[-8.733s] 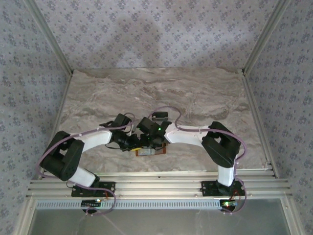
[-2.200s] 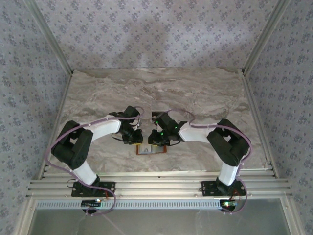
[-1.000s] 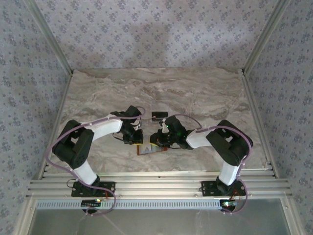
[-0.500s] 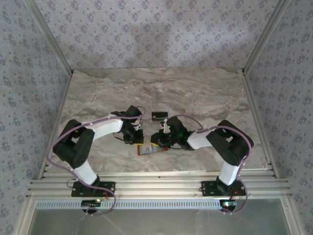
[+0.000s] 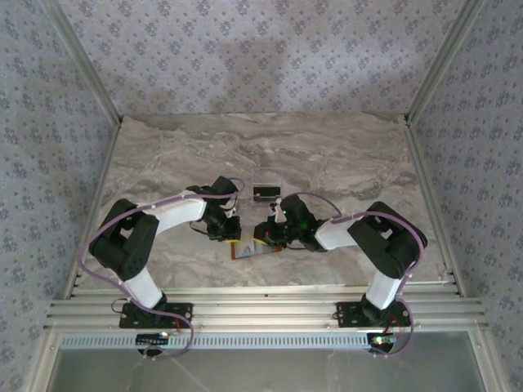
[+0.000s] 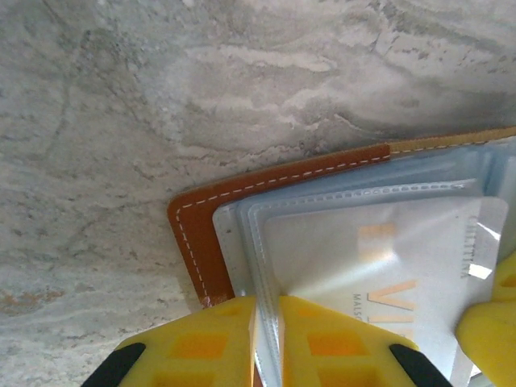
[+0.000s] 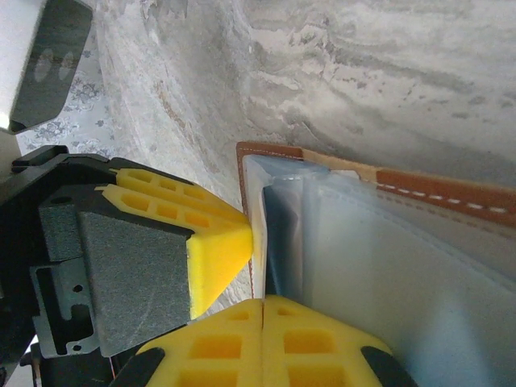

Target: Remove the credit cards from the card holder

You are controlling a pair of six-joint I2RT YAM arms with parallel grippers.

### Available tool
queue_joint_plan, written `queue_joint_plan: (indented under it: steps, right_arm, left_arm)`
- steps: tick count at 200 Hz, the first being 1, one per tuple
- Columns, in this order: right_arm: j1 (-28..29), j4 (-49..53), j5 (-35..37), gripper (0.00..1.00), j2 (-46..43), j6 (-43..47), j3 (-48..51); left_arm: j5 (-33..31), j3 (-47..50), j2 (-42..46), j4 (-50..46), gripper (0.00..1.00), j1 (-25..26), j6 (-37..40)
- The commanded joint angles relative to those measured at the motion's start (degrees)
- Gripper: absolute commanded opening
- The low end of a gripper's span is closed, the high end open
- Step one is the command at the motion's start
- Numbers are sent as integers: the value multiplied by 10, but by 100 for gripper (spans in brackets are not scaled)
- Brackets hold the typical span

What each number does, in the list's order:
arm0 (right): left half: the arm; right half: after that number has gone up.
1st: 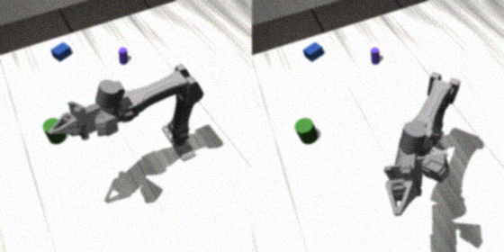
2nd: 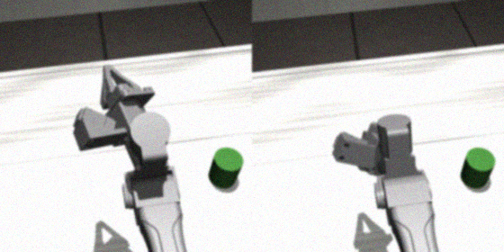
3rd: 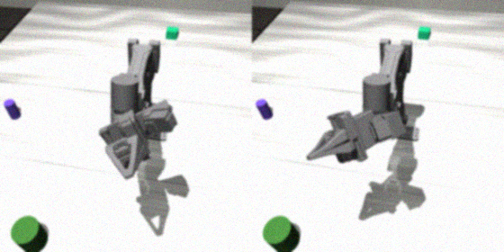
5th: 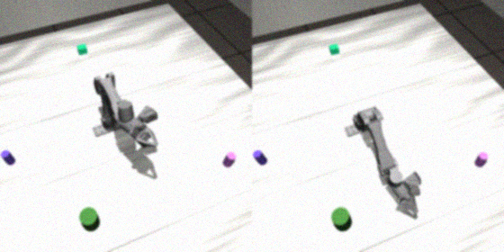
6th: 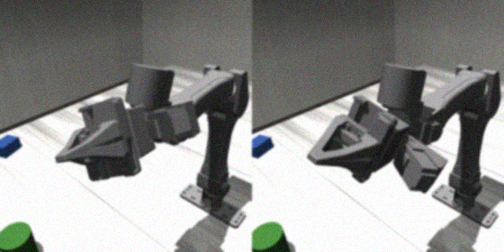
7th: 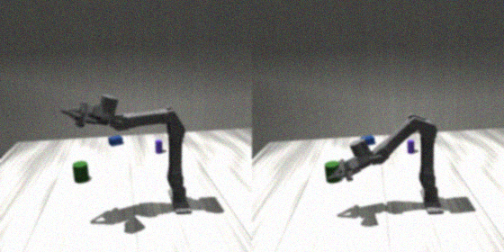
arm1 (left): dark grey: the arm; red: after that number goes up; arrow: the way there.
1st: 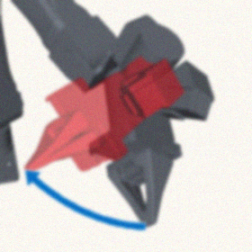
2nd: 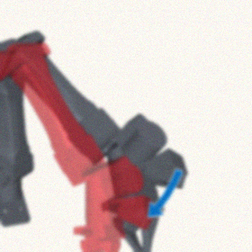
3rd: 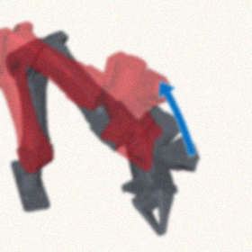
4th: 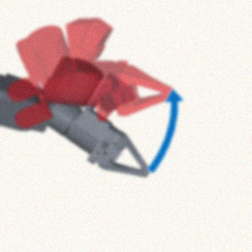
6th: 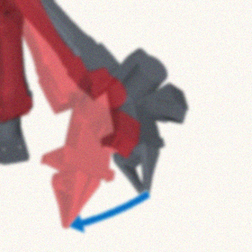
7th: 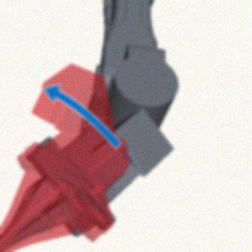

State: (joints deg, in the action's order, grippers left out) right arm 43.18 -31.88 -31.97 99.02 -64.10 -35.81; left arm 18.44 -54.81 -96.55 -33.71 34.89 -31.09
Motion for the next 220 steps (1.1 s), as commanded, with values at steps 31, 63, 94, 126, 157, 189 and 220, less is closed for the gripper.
queue_joint_plan:
  steps: [31,63,94,126,157,189,220]
  right_arm:
    - [-8,66,34,3,-58,40,5]
    - [-7,130,55,2,-76,66,-3]
    - [-5,126,28,11,-68,71,-16]
    - [0,122,-12,20,-45,71,-42]
    - [6,136,-20,16,-32,72,-55]
    - [6,186,-16,13,-30,87,-67]
    - [6,239,-16,12,-25,95,-84]
  left_arm:
    - [-42,11,-24,-47,16,4,2]
    - [-42,8,-20,-48,15,3,2]
    - [-38,0,-24,-48,15,3,3]
    - [-39,-5,-31,-48,15,4,5]
    - [-38,-7,-30,-48,15,4,7]
    - [-39,-7,-29,-48,15,4,5]
    - [-39,-8,-29,-49,15,5,8]
